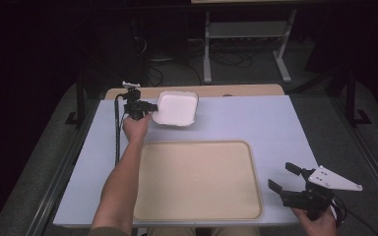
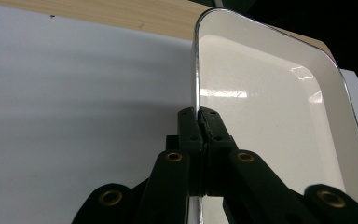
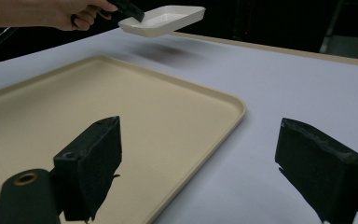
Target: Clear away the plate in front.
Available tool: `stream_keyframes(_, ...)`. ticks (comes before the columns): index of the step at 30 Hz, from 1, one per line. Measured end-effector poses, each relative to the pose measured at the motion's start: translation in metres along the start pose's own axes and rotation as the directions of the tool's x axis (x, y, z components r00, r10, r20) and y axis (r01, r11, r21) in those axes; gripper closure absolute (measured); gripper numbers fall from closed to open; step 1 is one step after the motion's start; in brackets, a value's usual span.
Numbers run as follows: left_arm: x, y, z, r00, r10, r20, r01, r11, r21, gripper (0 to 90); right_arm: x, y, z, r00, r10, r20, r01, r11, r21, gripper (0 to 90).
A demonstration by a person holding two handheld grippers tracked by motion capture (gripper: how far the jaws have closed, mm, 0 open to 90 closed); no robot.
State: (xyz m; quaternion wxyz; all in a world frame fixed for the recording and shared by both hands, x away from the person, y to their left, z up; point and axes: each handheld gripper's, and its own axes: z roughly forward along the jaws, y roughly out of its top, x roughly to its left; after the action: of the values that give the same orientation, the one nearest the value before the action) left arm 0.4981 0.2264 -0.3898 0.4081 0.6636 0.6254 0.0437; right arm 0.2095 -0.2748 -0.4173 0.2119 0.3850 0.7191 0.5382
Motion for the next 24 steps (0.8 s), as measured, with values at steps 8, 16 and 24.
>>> stream_keyframes(8,-0.008,-0.001,-0.011,0.9991,0.042,0.004,-0.042,0.9991,0.009,88.5,0.0,0.0,-0.001,1.0,0.002,-0.008,-0.003,1.0,-0.006,13.4)
stream_keyframes(16,-0.015,-0.008,-0.023,0.9975,0.066,0.023,-0.066,0.9978,0.009,88.6,0.001,0.0,-0.002,1.0,-0.005,-0.005,0.005,1.0,-0.008,13.3)
stream_keyframes(24,-0.019,-0.015,-0.035,0.9965,0.078,0.032,-0.078,0.9969,0.011,88.6,0.002,0.001,-0.001,0.9999,-0.01,0.003,0.01,1.0,-0.001,13.3)
